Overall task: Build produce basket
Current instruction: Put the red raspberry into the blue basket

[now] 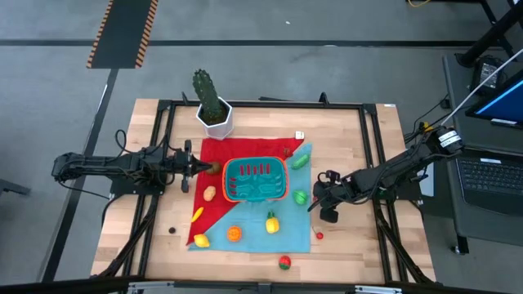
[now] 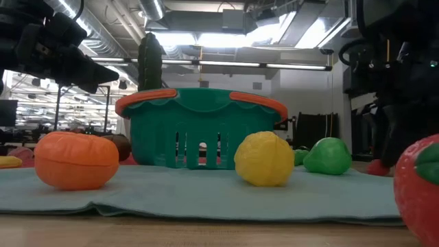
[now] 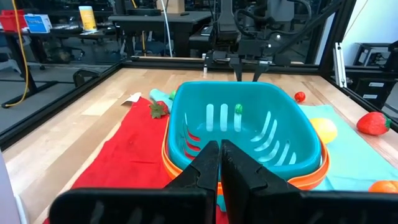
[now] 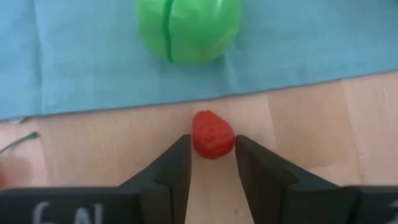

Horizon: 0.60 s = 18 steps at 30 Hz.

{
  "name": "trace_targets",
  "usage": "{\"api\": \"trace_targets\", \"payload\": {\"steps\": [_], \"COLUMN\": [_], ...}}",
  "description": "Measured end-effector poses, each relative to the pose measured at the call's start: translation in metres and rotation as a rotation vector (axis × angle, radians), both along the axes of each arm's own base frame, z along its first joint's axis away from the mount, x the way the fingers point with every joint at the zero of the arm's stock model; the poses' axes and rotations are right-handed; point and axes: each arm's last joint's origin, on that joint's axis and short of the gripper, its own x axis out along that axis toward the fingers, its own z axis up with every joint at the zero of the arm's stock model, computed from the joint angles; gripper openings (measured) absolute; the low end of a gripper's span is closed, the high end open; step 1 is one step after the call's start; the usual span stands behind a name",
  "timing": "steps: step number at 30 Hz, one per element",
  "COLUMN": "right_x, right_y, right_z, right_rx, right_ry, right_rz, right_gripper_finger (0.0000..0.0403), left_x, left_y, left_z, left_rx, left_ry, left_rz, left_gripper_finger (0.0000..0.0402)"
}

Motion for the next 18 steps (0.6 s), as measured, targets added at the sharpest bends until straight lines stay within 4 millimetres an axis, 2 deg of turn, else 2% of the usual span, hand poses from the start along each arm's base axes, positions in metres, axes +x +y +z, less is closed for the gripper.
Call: {"api": "trace_targets", "payload": {"steps": [12, 18], "right_x": [0.0035, 0.0069], "right_y": [-0.0080, -0.0060], "right_z": [-0.0001, -0.0096], "right_rx": [-0.008, 0.008], "right_ry": [0.002, 0.041], "right_rz": [0.008, 0.021], "right_gripper_finger": [0.0127, 0.0127], "left_x": [0.0000, 0.0000], "left_y": [0.0000, 0.0000], "left_z": [0.0000, 0.0000], "left_rx": [0.000, 0.001], "left_ry": [0.000, 0.000], "left_rz": [0.000, 0.000], "left_gripper_finger": [0.0008, 0.0008]}}
